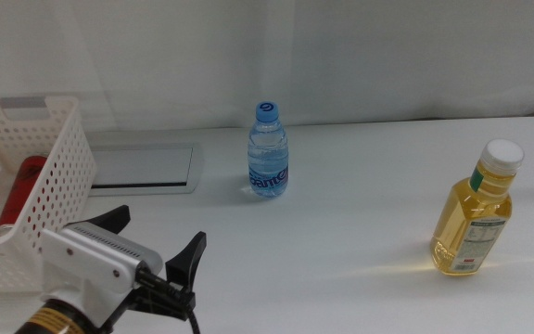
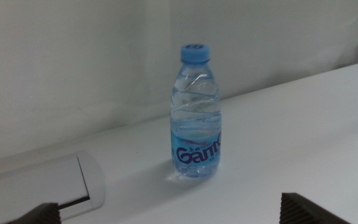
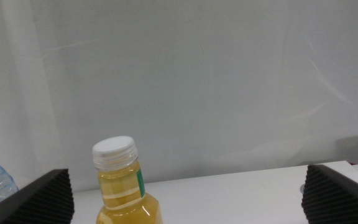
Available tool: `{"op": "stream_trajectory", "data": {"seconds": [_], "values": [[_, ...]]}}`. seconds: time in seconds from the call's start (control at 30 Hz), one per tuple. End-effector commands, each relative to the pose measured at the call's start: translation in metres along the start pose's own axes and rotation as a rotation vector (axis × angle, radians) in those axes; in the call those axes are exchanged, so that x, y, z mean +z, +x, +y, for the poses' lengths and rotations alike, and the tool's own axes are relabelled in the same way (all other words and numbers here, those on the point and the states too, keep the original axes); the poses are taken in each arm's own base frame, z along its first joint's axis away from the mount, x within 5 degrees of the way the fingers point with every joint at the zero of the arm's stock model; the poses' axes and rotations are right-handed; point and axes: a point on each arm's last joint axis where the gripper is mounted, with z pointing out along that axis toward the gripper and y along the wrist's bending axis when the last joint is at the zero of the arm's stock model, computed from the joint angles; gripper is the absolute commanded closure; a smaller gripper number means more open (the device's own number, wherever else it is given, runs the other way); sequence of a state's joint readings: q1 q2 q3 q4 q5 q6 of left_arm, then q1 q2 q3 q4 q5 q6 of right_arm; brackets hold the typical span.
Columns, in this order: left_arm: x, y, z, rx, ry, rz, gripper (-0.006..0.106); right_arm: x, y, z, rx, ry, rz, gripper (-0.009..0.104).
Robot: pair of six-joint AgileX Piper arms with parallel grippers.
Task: Use arms to grab the bottles and put them into the dustbin to the left of the table.
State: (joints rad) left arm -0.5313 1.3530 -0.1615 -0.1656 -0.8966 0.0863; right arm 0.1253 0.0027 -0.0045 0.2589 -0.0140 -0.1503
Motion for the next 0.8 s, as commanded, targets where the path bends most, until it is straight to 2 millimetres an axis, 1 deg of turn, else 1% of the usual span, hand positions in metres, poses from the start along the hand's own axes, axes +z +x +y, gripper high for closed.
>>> {"op": "stream_trajectory", "data": {"seconds": [0.0, 0.03, 0.13, 0.23, 0.37, 0.53, 0.67, 0.77], "values": [[0.011, 0.006, -0.001, -0.045, -0.006, -0.062, 0.008, -0.002, 0.012, -0.002, -0.009, 0.007, 0.008, -0.008], [0.015, 0.009, -0.002, -0.069, -0.006, -0.068, 0.008, -0.002, 0.012, -0.002, -0.009, 0.007, 0.008, -0.008], [0.036, 0.018, -0.009, -0.070, 0.045, -0.050, 0.008, -0.002, 0.012, -0.002, -0.009, 0.007, 0.008, -0.008], [0.062, 0.023, -0.014, -0.082, 0.061, -0.027, 0.009, -0.002, 0.012, -0.002, -0.009, 0.007, 0.008, -0.008], [0.091, 0.020, -0.018, -0.099, 0.063, -0.032, 0.009, -0.002, 0.012, -0.002, -0.009, 0.007, 0.008, -0.008], [0.127, 0.018, -0.024, -0.077, 0.065, 0.048, 0.009, -0.002, 0.012, -0.002, -0.009, 0.007, 0.008, -0.008], [0.157, 0.009, -0.028, -0.077, 0.069, 0.020, 0.009, -0.002, 0.012, -0.002, -0.009, 0.007, 0.008, -0.008], [0.177, 0.009, -0.031, -0.080, 0.069, 0.019, 0.009, -0.002, 0.012, -0.002, -0.009, 0.007, 0.008, -0.008]]}}
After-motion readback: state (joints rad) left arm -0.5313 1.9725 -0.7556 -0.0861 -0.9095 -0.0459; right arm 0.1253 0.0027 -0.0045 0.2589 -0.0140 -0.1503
